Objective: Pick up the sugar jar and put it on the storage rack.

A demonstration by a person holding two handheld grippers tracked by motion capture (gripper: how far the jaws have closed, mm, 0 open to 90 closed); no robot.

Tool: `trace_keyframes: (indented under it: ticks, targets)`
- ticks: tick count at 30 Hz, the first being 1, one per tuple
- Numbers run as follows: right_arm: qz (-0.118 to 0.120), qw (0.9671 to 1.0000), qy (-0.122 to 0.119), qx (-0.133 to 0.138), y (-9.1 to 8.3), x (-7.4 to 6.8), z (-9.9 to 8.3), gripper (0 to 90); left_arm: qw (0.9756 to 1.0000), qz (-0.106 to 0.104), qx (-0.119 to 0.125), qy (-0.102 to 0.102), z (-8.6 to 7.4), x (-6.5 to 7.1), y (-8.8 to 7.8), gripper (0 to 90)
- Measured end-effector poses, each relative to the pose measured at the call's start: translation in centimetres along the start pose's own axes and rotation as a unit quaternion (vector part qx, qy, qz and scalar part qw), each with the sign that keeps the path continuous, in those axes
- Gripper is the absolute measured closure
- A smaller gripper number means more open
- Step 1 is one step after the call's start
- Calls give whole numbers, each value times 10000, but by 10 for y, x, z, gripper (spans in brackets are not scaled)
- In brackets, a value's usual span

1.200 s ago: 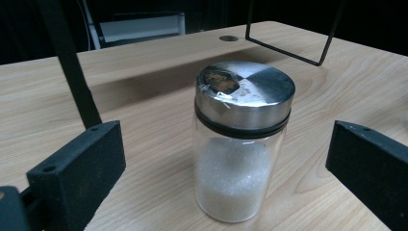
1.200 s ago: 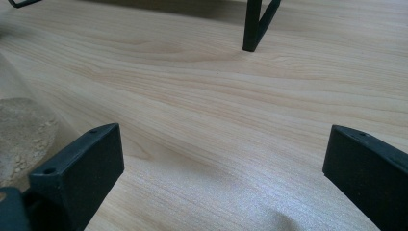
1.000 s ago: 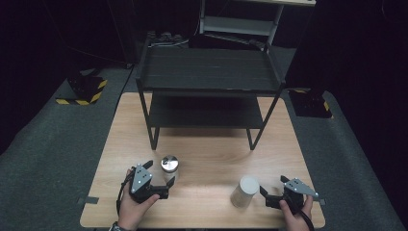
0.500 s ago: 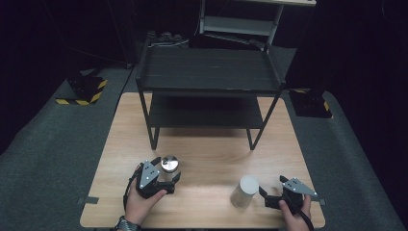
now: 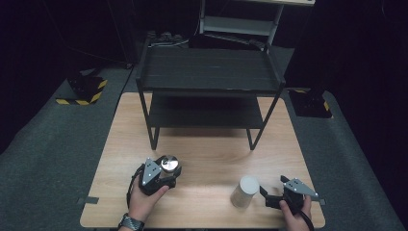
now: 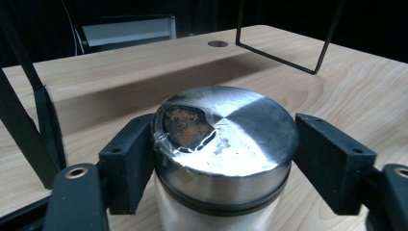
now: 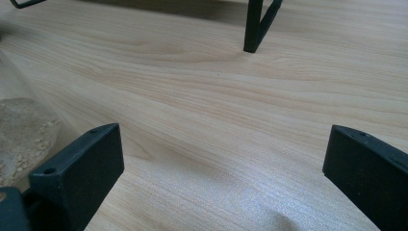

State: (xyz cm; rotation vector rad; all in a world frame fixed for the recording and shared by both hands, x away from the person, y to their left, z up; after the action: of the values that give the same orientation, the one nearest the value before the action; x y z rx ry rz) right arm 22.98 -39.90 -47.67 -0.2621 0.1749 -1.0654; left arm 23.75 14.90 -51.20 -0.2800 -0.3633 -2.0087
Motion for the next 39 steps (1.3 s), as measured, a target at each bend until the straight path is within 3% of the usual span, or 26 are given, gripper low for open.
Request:
trace_keyframes:
  ticks: [1, 4, 12, 15, 24, 35, 39]
  targets:
    - [-5, 10000, -14, -3, 0, 0, 0, 7, 10000, 26, 32, -29, 0, 0, -1, 320]
    - [-6, 10000, -27, -13, 0, 0, 0, 7, 10000, -3, 47, -71, 0, -1, -1, 332]
    - [8, 10000, 3, 7, 0, 0, 0, 7, 10000, -45, 27, 84, 1, -3, -2, 342]
    - [18, 10000, 52, 22, -1, 2, -1, 6, 9999, -29, 89, -64, 0, -4, -3, 343]
    - [30, 10000, -11, 32, -1, 1, -1, 7, 9997, -52, 78, -211, 4, -6, -6, 351]
    - [15, 10000, 35, 65, -2, 1, -2, 6, 9998, -109, 159, -94, 15, 0, -4, 351]
    - [31, 10000, 48, 62, -2, 2, -2, 6, 9997, -29, 216, -89, 18, 4, -3, 351]
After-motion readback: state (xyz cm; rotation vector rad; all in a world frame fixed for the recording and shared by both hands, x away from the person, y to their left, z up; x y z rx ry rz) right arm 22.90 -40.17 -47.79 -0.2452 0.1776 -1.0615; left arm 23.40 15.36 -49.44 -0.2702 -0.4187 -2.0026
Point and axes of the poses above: each handheld gripper's, and its own axes: y roughly forward along the jaws, z roughly out of its top, x roughly to its right, the point moved 2 cm from there along y, roughly forward along the jaws, and after that the axes turned 11 degrees about x, right-handed, at the moved point
